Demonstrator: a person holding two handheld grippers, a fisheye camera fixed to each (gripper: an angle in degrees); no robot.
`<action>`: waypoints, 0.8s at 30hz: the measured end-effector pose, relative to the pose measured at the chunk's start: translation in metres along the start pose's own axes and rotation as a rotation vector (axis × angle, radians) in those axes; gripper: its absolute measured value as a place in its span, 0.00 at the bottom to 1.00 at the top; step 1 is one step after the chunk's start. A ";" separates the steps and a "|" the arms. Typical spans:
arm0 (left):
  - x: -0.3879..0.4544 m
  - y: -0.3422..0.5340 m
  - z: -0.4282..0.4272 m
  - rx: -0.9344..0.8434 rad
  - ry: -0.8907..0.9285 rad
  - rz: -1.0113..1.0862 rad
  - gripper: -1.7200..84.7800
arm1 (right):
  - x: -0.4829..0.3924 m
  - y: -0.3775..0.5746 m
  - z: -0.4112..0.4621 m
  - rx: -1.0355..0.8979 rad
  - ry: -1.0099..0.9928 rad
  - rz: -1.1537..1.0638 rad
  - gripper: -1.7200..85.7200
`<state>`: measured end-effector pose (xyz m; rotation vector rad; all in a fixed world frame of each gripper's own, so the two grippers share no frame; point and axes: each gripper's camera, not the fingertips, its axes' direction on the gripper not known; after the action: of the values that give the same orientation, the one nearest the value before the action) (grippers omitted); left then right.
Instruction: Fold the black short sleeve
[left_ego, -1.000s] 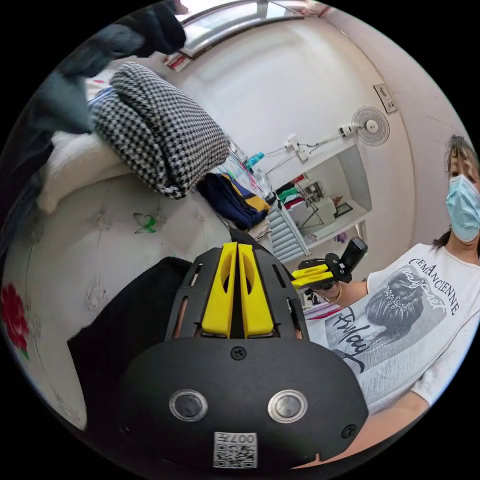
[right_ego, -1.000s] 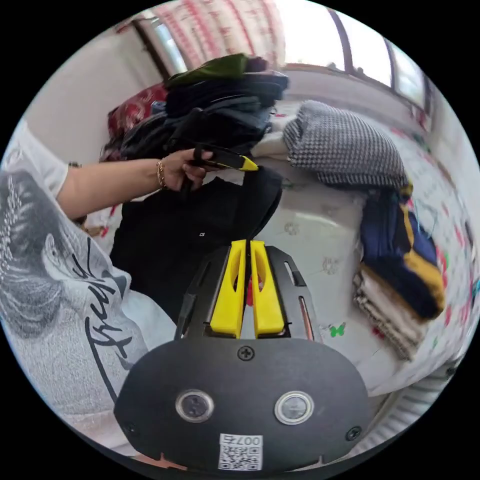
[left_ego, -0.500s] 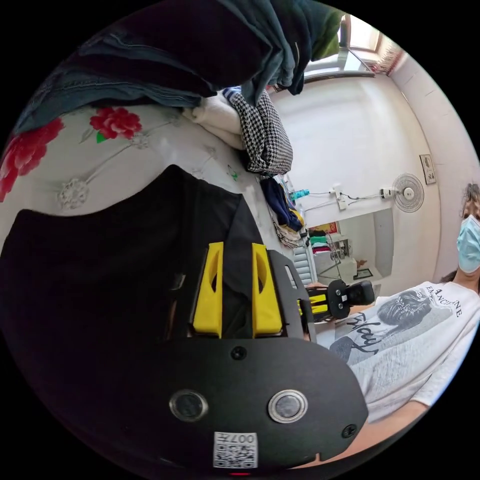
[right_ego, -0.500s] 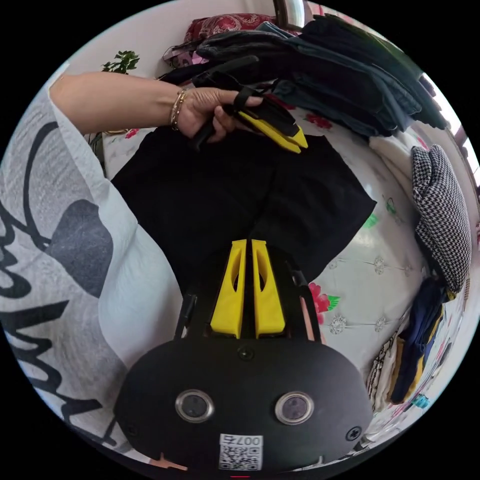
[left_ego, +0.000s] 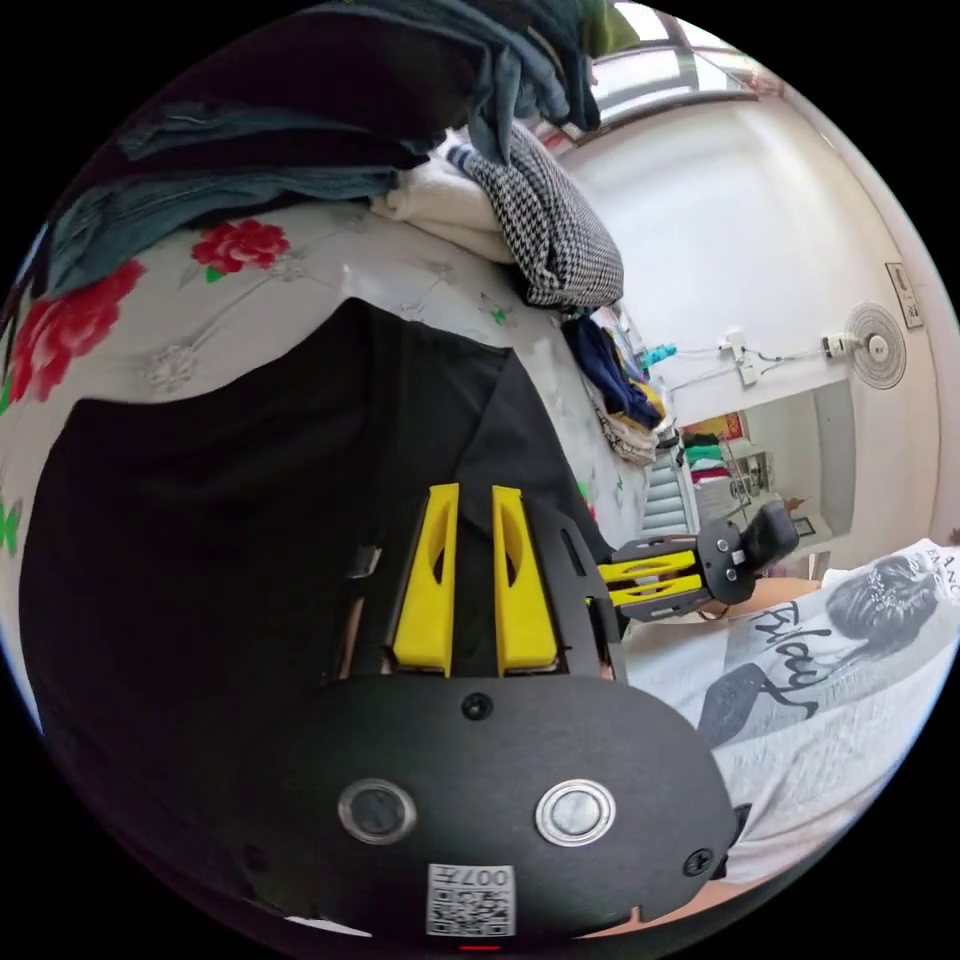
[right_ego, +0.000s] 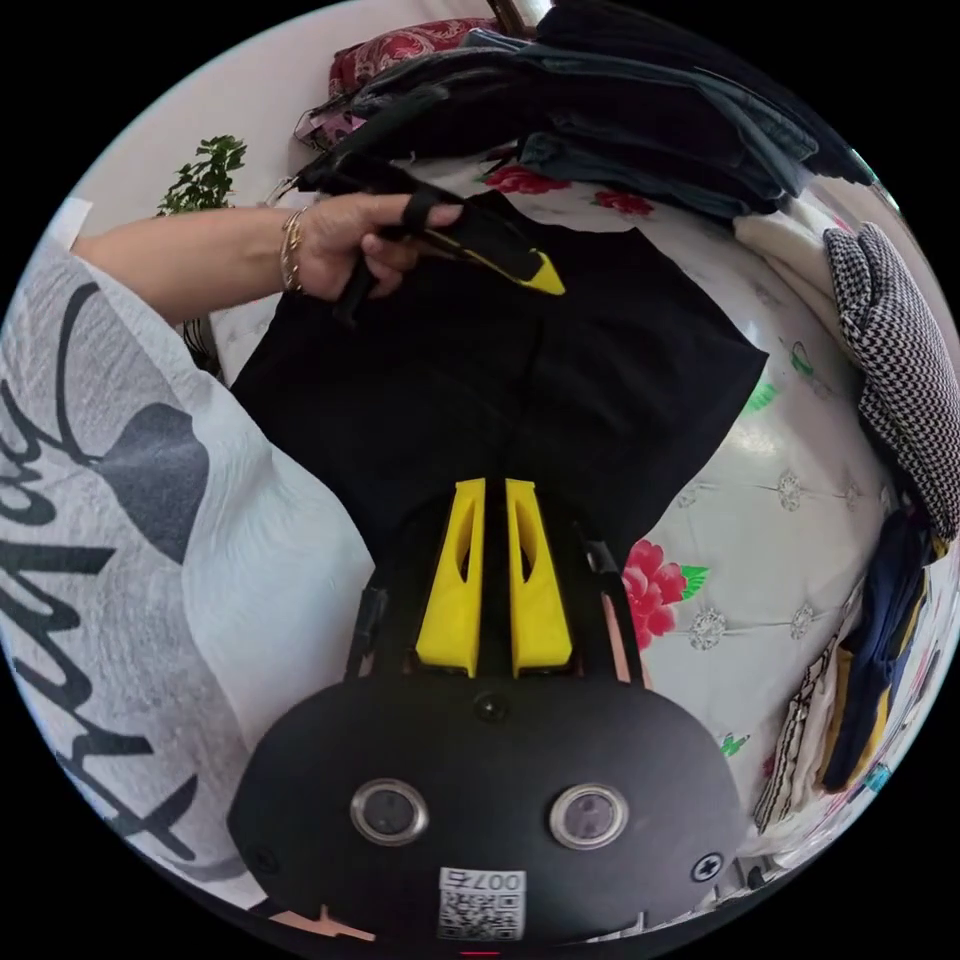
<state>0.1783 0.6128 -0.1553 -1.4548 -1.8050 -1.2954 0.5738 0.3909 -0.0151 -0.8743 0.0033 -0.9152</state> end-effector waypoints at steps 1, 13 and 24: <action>0.000 0.023 -0.017 0.051 0.003 -0.022 0.08 | 0.001 0.000 -0.005 0.011 -0.005 0.004 0.03; -0.056 0.417 -0.228 0.683 -0.424 -0.719 0.09 | -0.031 -0.155 -0.055 0.066 -0.092 -0.355 0.07; -0.155 0.571 -0.167 0.884 0.054 -0.945 0.13 | -0.178 -0.400 0.009 -0.196 -0.150 -0.767 0.10</action>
<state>0.7274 0.3840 0.0006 -0.0634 -2.6264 -0.6228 0.1888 0.4001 0.1929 -1.1505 -0.4009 -1.5773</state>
